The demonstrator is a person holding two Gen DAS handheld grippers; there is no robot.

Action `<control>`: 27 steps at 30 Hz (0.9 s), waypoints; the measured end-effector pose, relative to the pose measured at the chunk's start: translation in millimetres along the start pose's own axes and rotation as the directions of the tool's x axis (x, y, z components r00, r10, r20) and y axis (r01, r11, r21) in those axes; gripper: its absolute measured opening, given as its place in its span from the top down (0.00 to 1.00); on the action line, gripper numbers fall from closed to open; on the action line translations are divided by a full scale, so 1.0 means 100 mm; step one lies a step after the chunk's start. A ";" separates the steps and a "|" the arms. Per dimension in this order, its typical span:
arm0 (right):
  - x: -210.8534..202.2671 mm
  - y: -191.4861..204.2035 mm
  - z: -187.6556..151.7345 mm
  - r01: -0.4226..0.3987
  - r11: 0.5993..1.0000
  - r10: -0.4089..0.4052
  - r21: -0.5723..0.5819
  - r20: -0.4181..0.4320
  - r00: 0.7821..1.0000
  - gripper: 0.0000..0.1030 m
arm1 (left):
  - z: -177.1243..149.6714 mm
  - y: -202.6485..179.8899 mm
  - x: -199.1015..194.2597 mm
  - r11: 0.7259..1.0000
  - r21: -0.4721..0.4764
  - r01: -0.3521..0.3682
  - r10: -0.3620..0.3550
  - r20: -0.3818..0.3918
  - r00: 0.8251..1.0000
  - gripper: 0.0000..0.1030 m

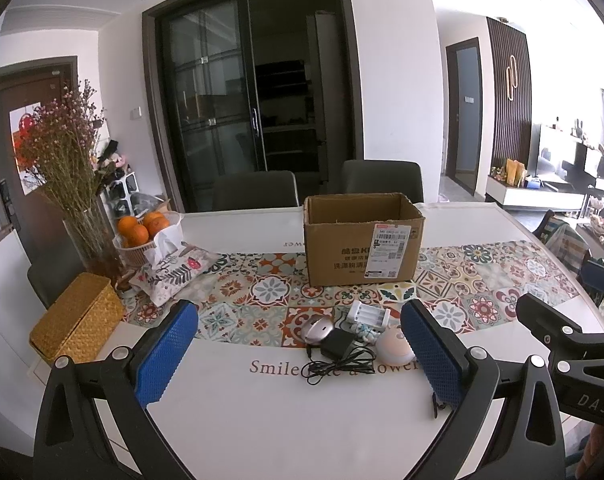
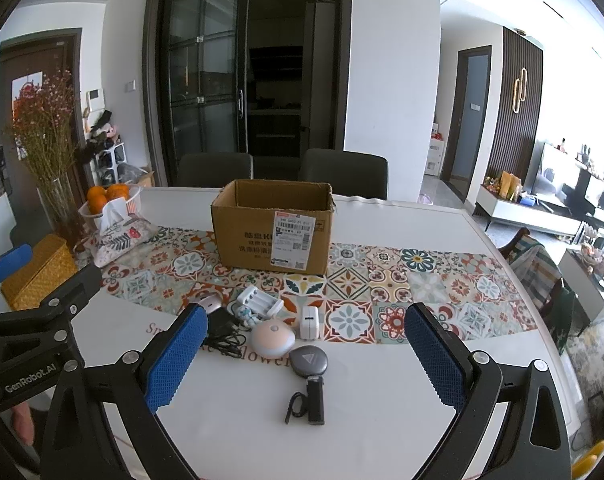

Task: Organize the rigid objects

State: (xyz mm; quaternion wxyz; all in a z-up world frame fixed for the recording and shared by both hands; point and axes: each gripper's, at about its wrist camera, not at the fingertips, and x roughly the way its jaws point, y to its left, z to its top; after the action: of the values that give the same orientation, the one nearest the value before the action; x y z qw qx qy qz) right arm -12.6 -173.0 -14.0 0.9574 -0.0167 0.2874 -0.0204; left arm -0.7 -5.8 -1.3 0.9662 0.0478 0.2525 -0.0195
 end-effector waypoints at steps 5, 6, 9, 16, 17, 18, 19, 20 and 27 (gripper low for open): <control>0.03 0.02 -0.02 -0.005 1.000 0.005 0.003 -0.009 1.000 0.04 | 0.00 -0.02 0.08 1.000 0.006 0.016 -0.015 -0.023 1.000 0.00; 0.04 0.03 -0.02 -0.006 1.000 0.006 0.003 -0.011 1.000 0.04 | 0.00 -0.03 0.10 1.000 0.009 0.019 -0.019 -0.028 0.999 0.00; 0.13 -0.01 -0.07 -0.005 1.000 0.006 0.015 -0.038 0.999 0.04 | -0.02 -0.08 0.19 0.999 0.025 0.032 -0.031 -0.043 0.999 0.00; 0.50 -0.13 -0.20 0.017 1.000 -0.014 0.021 -0.109 0.994 0.04 | -0.13 -0.25 0.56 0.995 0.069 0.072 -0.064 -0.113 0.992 0.00; 0.57 -0.14 -0.24 0.007 1.000 -0.003 0.030 -0.124 0.992 0.04 | -0.15 -0.27 0.61 0.994 0.070 0.080 -0.071 -0.124 0.990 0.00; 0.61 -0.15 -0.27 0.002 0.999 0.003 0.036 -0.134 0.991 0.04 | -0.17 -0.29 0.66 0.994 0.074 0.085 -0.075 -0.134 0.988 0.00; 0.68 -0.16 -0.33 0.001 0.999 0.005 0.040 -0.151 0.988 0.04 | -0.21 -0.31 0.71 0.993 0.083 0.084 -0.072 -0.140 0.988 0.00; 0.74 -0.17 -0.37 0.005 0.999 0.001 0.040 -0.162 0.987 0.04 | -0.24 -0.32 0.75 0.992 0.092 0.082 -0.068 -0.144 0.987 0.00; 1.18 -0.23 -0.77 -0.001 0.998 0.016 0.055 -0.275 0.961 0.04 | -0.56 -0.47 1.12 0.983 0.135 0.123 -0.084 -0.265 0.961 0.00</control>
State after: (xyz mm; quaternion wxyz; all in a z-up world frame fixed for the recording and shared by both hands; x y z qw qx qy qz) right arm 42.7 -203.2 -141.7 0.9085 0.0137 0.4169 -0.0262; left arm 67.1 -48.3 -108.9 0.9164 0.1092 0.3761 -0.0825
